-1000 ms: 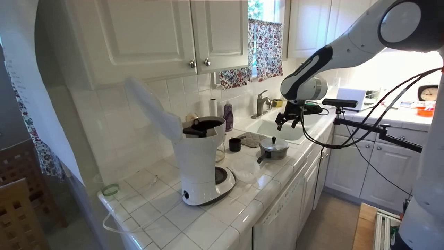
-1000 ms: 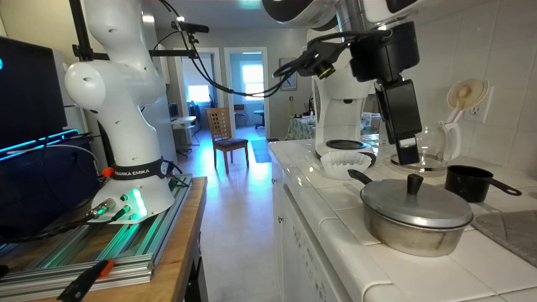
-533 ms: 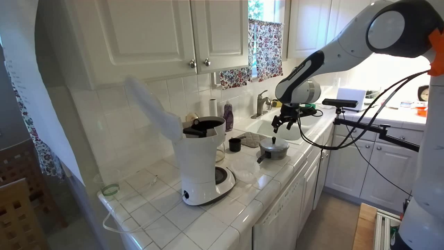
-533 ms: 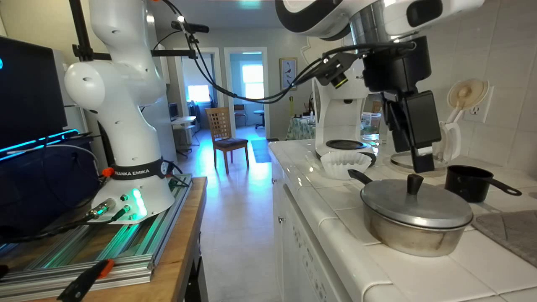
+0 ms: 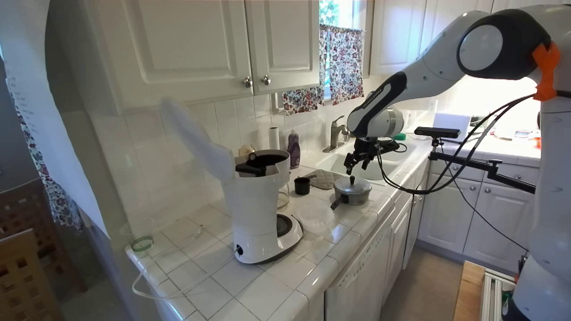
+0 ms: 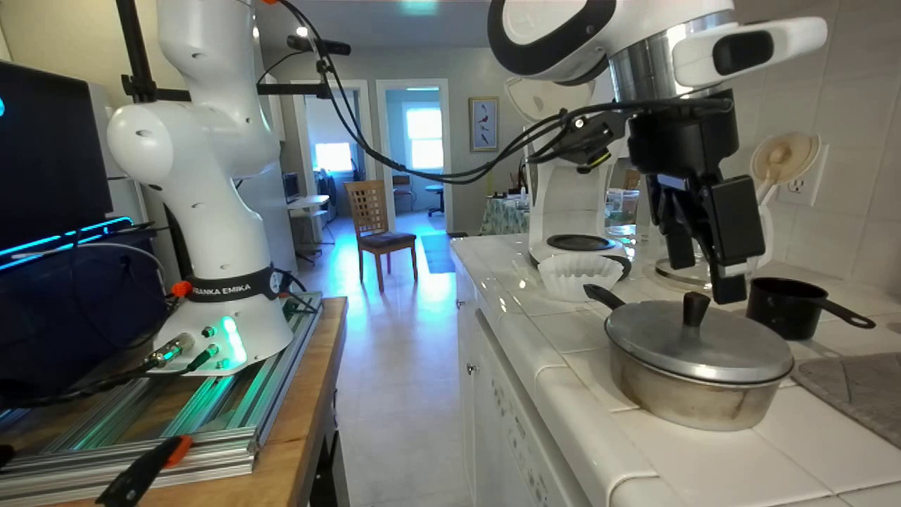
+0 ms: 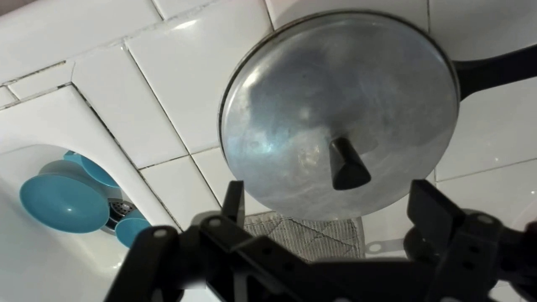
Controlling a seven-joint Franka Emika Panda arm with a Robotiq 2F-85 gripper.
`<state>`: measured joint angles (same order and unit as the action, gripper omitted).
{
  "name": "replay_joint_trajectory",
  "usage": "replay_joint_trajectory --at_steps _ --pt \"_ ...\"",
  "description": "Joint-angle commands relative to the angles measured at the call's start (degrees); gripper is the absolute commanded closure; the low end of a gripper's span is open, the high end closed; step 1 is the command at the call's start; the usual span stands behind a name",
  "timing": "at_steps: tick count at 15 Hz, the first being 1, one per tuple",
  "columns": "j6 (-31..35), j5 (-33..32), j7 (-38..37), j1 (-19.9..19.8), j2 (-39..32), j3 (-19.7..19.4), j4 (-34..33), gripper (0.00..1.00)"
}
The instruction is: Take the lid off the pot
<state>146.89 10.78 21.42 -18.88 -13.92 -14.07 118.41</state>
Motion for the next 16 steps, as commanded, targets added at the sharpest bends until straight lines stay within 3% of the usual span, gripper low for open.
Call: replay_joint_trajectory --at_steps 1,5,6,7,12,13,14,16 --pt "0.39 0.90 2.43 -1.81 -2.62 2.00 -2.52 0.00" --pt "0.24 1.07 2.94 -2.44 -3.60 3.06 -3.34 0.00" --pt "0.11 1.12 3.07 -2.63 -3.84 3.35 -3.65 0.09" --pt "0.06 1.15 3.21 -2.77 -4.02 3.60 -3.80 0.26" --pt "-0.03 0.86 3.30 -3.04 -4.45 4.14 -4.19 0.62" --pt "-0.03 0.66 3.30 -3.07 -4.55 4.17 -4.25 0.20" --pt "-0.11 0.68 3.38 -3.15 -4.62 4.25 -4.28 0.24" --pt "-0.24 0.87 3.49 -3.28 -4.85 4.43 -4.42 0.18"
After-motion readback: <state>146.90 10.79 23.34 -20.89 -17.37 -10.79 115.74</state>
